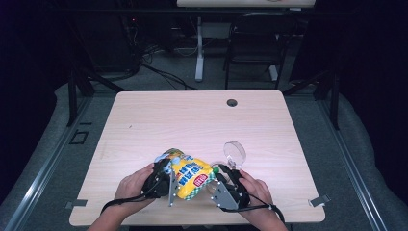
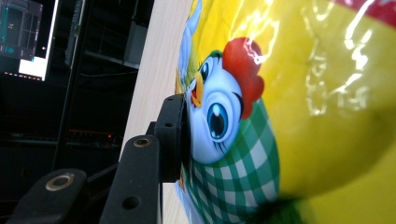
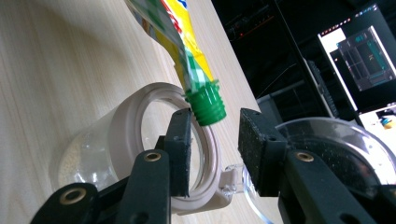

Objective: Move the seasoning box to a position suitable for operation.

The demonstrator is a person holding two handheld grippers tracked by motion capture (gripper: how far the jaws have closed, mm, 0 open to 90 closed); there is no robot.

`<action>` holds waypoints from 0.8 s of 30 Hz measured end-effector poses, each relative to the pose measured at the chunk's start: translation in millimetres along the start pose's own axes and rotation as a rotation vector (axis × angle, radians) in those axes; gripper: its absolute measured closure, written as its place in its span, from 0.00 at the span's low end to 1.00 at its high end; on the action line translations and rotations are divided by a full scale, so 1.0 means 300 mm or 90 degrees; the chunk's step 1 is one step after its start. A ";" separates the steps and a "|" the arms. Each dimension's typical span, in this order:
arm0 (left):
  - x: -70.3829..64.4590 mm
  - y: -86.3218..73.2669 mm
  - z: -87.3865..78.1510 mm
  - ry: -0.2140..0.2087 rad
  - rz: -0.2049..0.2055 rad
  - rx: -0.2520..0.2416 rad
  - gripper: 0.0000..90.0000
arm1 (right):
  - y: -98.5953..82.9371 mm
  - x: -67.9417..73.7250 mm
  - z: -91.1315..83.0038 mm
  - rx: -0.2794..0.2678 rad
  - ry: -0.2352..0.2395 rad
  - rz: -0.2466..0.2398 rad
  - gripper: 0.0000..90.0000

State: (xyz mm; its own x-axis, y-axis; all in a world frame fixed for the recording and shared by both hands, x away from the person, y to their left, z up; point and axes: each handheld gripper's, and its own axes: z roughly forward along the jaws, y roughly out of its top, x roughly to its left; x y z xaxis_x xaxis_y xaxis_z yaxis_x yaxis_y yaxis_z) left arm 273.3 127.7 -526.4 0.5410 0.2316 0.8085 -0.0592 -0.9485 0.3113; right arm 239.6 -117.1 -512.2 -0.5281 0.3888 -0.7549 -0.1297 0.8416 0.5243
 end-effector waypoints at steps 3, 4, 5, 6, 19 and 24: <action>-0.001 0.002 0.000 0.002 0.006 0.003 0.70 | 0.003 0.007 0.004 -0.002 -0.002 -0.012 0.72; -0.001 0.003 -0.001 0.002 0.008 0.003 0.70 | 0.004 0.012 0.008 -0.006 -0.006 -0.018 0.72; -0.002 0.004 -0.002 0.003 0.011 0.004 0.70 | 0.005 0.013 0.009 -0.005 -0.005 -0.023 0.72; -0.001 0.005 -0.002 0.003 0.014 0.004 0.70 | 0.006 0.015 0.011 -0.005 -0.006 -0.026 0.72; 0.003 0.008 -0.001 0.008 0.026 0.007 0.70 | 0.020 0.027 0.029 -0.004 -0.002 -0.044 0.76; 0.005 0.009 -0.002 0.015 0.037 0.007 0.70 | 0.021 0.031 0.032 -0.003 0.000 -0.048 0.78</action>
State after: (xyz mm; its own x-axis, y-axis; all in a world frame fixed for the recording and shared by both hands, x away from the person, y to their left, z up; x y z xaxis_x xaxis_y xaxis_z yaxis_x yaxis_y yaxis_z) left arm 273.5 125.5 -524.0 0.5166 0.1814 0.8368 -0.0804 -0.9627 0.2583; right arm 241.9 -104.5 -519.7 -0.5166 0.3250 -0.7922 -0.1725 0.8667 0.4681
